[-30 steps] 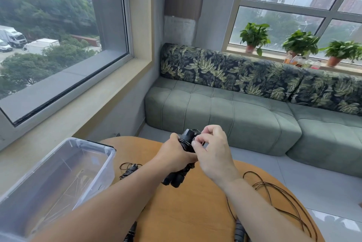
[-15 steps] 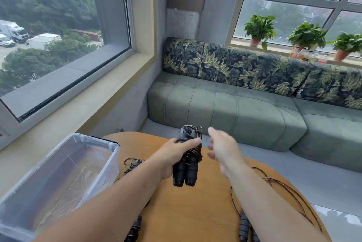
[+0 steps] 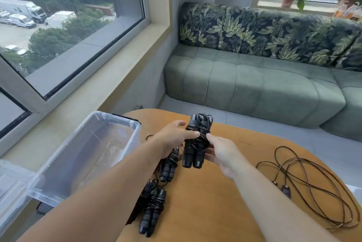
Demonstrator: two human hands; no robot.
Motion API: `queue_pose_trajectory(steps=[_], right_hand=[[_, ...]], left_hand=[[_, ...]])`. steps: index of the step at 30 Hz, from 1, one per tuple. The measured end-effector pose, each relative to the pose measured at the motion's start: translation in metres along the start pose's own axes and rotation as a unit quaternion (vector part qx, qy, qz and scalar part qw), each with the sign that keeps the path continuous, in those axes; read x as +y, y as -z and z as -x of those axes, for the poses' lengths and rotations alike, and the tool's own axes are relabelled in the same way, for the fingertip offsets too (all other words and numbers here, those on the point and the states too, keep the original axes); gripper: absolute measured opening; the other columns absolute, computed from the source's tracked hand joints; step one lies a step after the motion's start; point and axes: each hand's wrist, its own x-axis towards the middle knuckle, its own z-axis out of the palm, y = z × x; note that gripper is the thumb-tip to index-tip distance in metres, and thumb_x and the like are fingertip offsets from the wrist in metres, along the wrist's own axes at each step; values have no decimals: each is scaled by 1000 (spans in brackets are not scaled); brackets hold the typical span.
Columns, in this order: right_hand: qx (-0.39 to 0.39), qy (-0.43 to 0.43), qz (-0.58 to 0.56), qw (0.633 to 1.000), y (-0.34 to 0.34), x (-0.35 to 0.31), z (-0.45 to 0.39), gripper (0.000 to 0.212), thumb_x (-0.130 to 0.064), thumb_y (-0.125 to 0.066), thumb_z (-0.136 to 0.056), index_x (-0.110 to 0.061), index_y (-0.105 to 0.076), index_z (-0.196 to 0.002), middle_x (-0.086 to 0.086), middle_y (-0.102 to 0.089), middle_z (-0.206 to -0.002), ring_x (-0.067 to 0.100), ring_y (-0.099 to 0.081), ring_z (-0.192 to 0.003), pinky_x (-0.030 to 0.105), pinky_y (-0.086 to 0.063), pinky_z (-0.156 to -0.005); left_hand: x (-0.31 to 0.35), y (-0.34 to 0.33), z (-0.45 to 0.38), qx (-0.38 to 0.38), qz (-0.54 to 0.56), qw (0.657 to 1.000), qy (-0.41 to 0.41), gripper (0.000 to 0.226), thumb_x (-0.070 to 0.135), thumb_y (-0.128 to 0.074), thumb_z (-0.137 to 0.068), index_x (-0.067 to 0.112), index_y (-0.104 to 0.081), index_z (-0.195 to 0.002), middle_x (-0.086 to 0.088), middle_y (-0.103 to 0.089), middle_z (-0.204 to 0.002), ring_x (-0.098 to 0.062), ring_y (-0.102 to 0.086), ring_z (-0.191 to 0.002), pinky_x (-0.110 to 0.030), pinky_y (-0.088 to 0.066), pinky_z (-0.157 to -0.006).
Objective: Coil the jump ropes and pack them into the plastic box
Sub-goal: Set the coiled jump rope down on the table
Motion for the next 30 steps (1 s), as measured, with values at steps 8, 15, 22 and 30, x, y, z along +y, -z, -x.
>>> queue_pose_trajectory(steps=[8, 15, 22, 30], right_hand=[[25, -122, 48, 991, -10, 90, -45, 20, -18, -49, -101, -12, -67, -92, 7, -68, -97, 23, -63, -86, 38, -53, -80], [57, -181, 41, 981, -13, 152, -93, 22, -15, -50, -98, -3, -66, -88, 13, -67, -90, 25, -58, -74, 41, -51, -81], [48, -197, -8, 979, -18, 179, -124, 26, -11, -47, -100, -13, -67, -83, 10, -71, -97, 24, -65, -92, 31, -55, -82], [50, -182, -3, 982, -25, 179, -139, 12, -22, -53, -98, -20, -65, -95, 1, -68, -97, 18, -63, -89, 44, -53, -97]], left_hand=[[-86, -24, -28, 63, -65, 994, 57, 58, 28, -69, -92, 16, -47, -144, 2, -58, -119, -19, -58, -109, -30, -47, -94], [-144, -44, -64, 83, -185, 976, 77, 60, 28, -54, -97, 25, -33, -153, 5, -52, -141, -15, -56, -116, -25, -44, -94], [-173, -53, -87, 69, -204, 969, 121, 62, 19, -47, -96, 24, -28, -154, -1, -43, -151, -26, -50, -131, -40, -42, -109], [-182, -56, -94, 103, -273, 954, 69, 60, 15, -45, -99, 18, -24, -154, 4, -19, -156, -16, -35, -137, -29, -34, -108]])
